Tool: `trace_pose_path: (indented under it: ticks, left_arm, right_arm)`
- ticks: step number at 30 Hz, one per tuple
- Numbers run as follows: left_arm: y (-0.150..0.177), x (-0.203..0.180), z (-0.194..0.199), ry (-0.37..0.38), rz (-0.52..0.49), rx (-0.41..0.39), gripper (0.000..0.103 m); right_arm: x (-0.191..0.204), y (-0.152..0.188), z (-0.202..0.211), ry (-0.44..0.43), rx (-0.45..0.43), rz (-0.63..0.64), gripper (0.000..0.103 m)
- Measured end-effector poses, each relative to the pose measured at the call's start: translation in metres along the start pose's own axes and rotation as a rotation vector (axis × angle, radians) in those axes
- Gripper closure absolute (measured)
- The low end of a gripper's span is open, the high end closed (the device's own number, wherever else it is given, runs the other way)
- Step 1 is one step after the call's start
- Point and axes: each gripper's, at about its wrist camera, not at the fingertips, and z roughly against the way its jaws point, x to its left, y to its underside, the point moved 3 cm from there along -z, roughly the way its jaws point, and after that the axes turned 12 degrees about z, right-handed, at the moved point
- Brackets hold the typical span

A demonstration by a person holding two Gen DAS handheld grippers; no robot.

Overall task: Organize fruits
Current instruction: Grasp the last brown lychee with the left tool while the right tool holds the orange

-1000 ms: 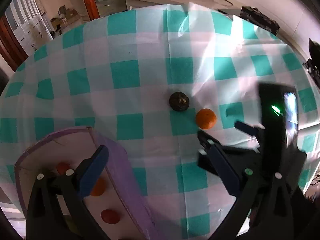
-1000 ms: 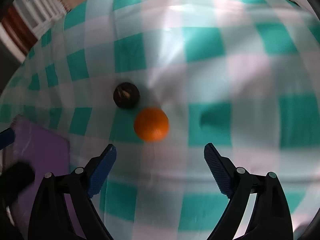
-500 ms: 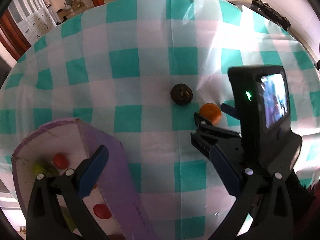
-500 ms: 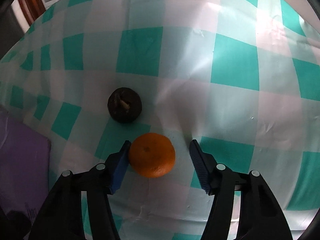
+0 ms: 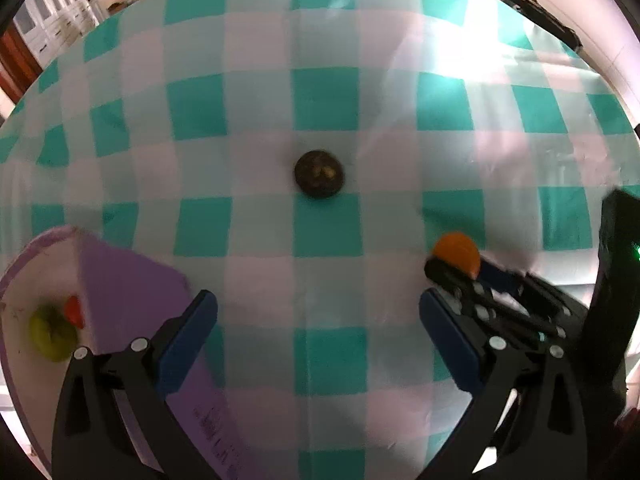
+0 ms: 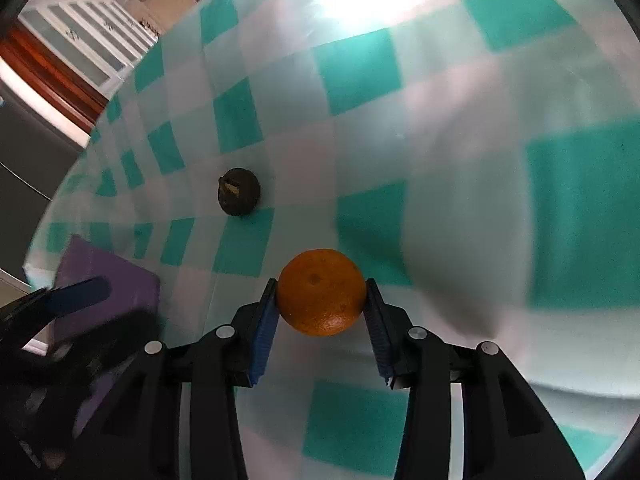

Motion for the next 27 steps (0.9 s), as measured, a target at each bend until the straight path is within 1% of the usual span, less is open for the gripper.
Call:
trace_pose_path:
  ticks: [1,2,4,9,11,12,14,15,16,17,20,22,24,25,27]
  left_arm:
    - [-0.001,-0.004,-0.004,0.028,0.007,0.021,0.002]
    - [-0.002,-0.005,-0.006,0.033,0.016,0.030,0.002]
    - [-0.006,-0.008,-0.015,0.023,0.034,0.037,0.002]
    - [-0.030,-0.021,-0.040,-0.016,-0.028,-0.001,0.002]
    - [-0.043,-0.022,-0.050,-0.007,-0.024,-0.029,0.008]
    - [-0.050,-0.022,-0.058,0.000,-0.016,-0.030,0.011]
    - [-0.061,-0.017,-0.074,0.009,0.023,-0.009,0.027]
    - [-0.064,-0.014,-0.079,0.014,0.041,0.001,0.031]
    - [-0.066,-0.012,-0.084,0.020,0.059,0.008,0.038]
    - [-0.068,-0.008,-0.089,0.018,0.078,0.015,0.041]
    - [-0.067,-0.005,-0.091,0.019,0.080,-0.013,0.041]
    - [-0.063,-0.007,-0.091,0.015,0.053,-0.037,0.042]
    - [-0.060,-0.008,-0.090,0.011,0.030,-0.054,0.050]
    - [-0.053,-0.012,-0.086,0.011,0.018,-0.061,0.061]
    - [-0.050,-0.014,-0.085,0.015,0.003,-0.057,0.061]
  right_arm:
    - [-0.003,0.003,0.003,0.006,0.001,0.002,0.061]
    - [-0.007,0.005,0.005,0.016,0.003,0.004,0.061]
    - [-0.016,0.010,0.010,0.036,-0.001,0.018,0.061]
    - [-0.019,0.026,0.023,0.078,0.001,0.077,0.061]
    - [-0.018,0.029,0.023,0.090,0.001,0.093,0.061]
    - [-0.022,0.029,0.026,0.090,0.001,0.091,0.061]
    - [-0.022,0.028,0.025,0.091,0.000,0.092,0.061]
    - [-0.022,0.029,0.025,0.093,0.000,0.098,0.061]
    - [-0.021,0.030,0.025,0.097,0.000,0.105,0.061]
    - [-0.020,0.030,0.025,0.100,0.000,0.113,0.061]
    - [-0.019,0.030,0.024,0.098,-0.005,0.113,0.061]
    - [-0.012,0.028,0.020,0.101,-0.008,0.113,0.061]
    - [-0.009,0.029,0.019,0.104,-0.011,0.114,0.061]
    - [-0.007,0.029,0.018,0.105,-0.012,0.115,0.061]
    - [-0.005,0.030,0.018,0.108,-0.011,0.119,0.061]
